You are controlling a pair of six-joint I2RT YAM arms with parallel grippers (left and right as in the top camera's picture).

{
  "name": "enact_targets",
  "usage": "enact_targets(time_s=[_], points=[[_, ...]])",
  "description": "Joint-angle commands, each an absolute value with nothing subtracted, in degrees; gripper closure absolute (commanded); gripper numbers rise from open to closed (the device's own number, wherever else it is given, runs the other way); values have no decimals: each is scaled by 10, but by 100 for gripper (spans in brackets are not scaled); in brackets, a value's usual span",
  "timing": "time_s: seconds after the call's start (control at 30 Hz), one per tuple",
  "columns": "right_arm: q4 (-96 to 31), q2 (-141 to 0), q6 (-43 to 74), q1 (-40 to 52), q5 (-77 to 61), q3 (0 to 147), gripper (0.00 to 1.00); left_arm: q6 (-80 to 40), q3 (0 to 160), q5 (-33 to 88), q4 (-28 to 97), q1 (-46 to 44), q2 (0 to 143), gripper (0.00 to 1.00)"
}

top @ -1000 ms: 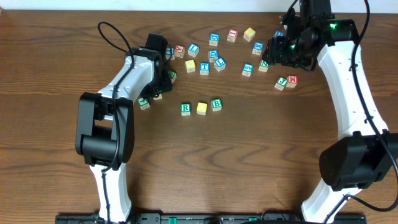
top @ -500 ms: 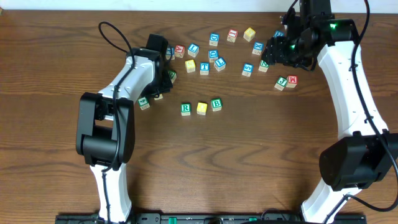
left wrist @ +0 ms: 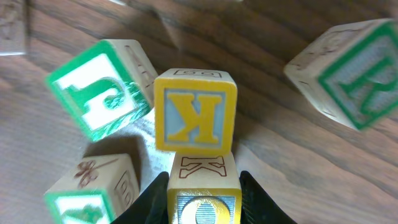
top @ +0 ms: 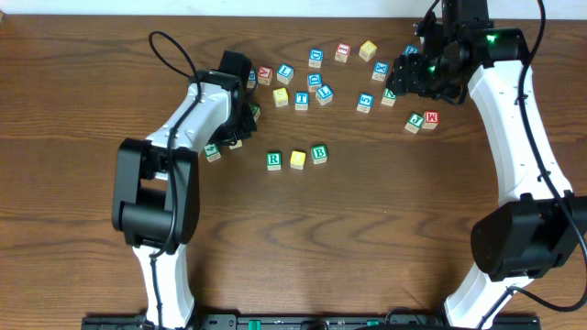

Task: Spell out ROBOT
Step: 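Carry the O block with the left gripper to the right of B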

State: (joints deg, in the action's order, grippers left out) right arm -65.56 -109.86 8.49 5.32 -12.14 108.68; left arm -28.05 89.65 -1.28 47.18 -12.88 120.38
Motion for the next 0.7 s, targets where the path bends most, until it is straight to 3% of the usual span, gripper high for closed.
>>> enact_targets(time_s=[0.0, 0.13, 0.23, 0.67], points=[[-656, -1099, 80, 57, -119, 1090, 27, -277, 898, -19, 477, -136, 1150, 75], [-656, -1099, 80, 57, -110, 1090, 27, -277, 898, -11, 474, -161, 1116, 75], [-655, -1099, 81, 57, -86, 1090, 33, -286, 898, 0, 459, -194, 1101, 74], [-650, -1099, 115, -13, -64, 1090, 30, -361, 898, -8, 328, -395, 1122, 75]])
